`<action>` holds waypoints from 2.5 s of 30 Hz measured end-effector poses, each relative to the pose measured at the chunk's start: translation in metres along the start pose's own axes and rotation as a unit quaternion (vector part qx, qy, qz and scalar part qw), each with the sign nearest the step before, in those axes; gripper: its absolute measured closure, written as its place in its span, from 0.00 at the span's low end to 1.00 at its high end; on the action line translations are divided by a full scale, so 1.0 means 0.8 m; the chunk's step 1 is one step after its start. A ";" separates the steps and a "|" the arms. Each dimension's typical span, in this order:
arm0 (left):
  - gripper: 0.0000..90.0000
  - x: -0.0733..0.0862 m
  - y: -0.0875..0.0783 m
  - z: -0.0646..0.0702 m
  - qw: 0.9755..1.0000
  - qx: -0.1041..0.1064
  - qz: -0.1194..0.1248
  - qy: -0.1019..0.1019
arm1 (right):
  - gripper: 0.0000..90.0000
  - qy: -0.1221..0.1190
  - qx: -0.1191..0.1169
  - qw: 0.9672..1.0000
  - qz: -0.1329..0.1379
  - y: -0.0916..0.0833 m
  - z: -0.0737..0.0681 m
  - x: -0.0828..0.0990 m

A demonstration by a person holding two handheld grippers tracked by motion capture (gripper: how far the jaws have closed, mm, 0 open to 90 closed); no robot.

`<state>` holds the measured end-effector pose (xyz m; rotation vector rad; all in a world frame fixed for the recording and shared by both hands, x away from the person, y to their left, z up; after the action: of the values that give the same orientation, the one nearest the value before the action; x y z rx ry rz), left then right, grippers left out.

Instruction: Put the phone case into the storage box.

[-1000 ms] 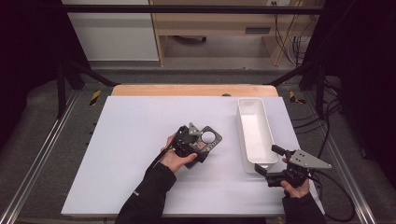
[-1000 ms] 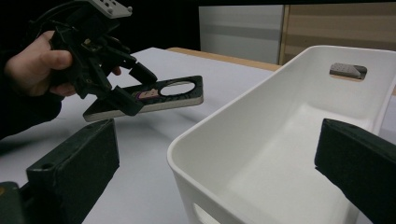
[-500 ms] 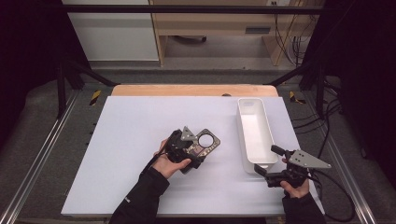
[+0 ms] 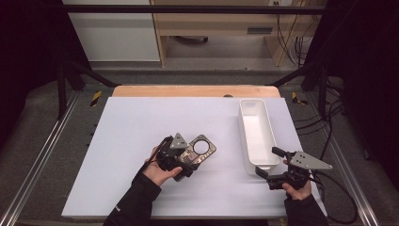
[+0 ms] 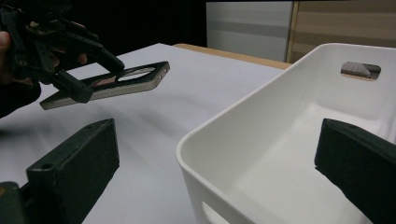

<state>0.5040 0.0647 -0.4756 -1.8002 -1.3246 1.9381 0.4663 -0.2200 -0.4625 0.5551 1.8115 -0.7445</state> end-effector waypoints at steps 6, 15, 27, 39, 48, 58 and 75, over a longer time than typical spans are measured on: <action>0.13 0.010 -0.011 0.001 1.000 0.003 0.005 -0.002 | 0.00 0.000 -0.002 1.000 -0.004 0.001 -0.001 0.001; 0.13 0.023 -0.023 0.000 1.000 0.008 0.011 -0.007 | 0.00 -0.006 -0.012 1.000 -0.009 0.002 -0.005 0.001; 0.13 0.030 -0.032 0.004 1.000 0.021 0.016 -0.003 | 0.00 -0.013 -0.034 0.999 -0.019 0.006 -0.016 -0.002; 0.13 0.030 -0.035 0.011 0.999 0.036 0.014 0.012 | 0.00 -0.024 -0.059 0.997 -0.037 0.013 -0.030 -0.001; 0.13 0.027 -0.037 0.014 0.999 0.042 0.014 0.020 | 0.00 -0.035 -0.070 0.996 -0.044 0.022 -0.040 -0.002; 0.13 0.019 -0.043 0.017 0.998 0.048 0.020 0.029 | 0.01 -0.044 -0.083 0.994 -0.048 0.032 -0.052 -0.008; 0.13 0.008 -0.050 0.021 0.996 0.062 0.018 0.057 | 0.01 -0.058 -0.103 0.991 -0.063 0.049 -0.070 -0.010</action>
<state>0.4706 0.0845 -0.4547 -1.8541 -1.1181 1.8611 0.4594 -0.1528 -0.4496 0.2589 1.7997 -0.6512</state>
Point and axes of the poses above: each handheld gripper's, and its own axes: y roughly forward along the jaws, x roughly out of its underside, z roughly to its right, the point moved 8 cm from there along y, roughly forward along the jaws, and after that the axes turned 10 degrees about y, right-handed, at the moved point
